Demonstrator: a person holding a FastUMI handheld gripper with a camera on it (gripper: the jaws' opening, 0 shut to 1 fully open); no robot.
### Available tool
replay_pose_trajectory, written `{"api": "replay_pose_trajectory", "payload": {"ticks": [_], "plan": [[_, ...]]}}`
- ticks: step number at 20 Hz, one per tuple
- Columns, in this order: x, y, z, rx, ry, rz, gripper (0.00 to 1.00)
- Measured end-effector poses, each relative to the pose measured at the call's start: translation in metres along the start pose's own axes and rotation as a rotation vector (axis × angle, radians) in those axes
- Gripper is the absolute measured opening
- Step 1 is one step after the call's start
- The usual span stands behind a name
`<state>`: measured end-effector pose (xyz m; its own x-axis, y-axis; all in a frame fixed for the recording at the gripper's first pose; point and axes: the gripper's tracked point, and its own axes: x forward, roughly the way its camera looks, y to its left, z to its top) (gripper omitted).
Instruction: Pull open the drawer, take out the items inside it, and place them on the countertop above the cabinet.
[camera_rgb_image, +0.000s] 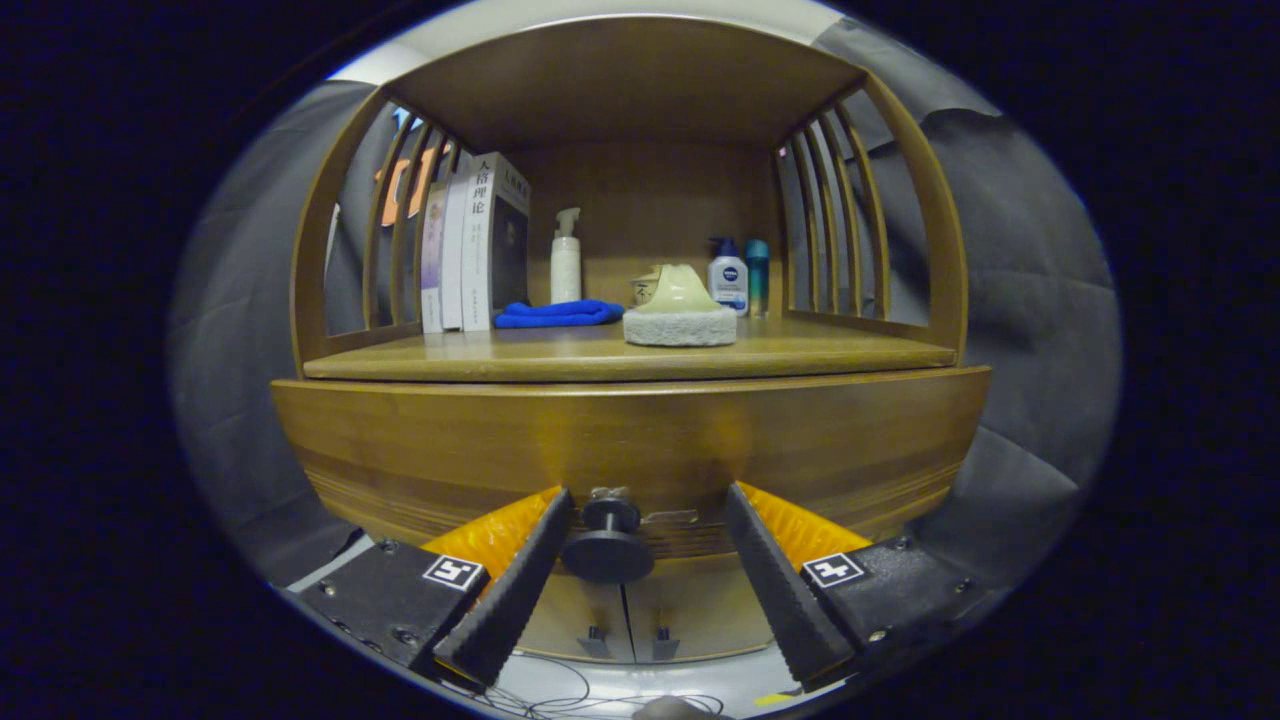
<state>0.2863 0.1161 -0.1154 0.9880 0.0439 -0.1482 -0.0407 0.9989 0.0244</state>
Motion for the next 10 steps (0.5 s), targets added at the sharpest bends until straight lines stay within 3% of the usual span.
{"api": "replay_pose_trajectory", "payload": {"ticks": [10], "plan": [[0.018,0.003,-0.001,-0.023,0.021,-0.008,1.0]]}}
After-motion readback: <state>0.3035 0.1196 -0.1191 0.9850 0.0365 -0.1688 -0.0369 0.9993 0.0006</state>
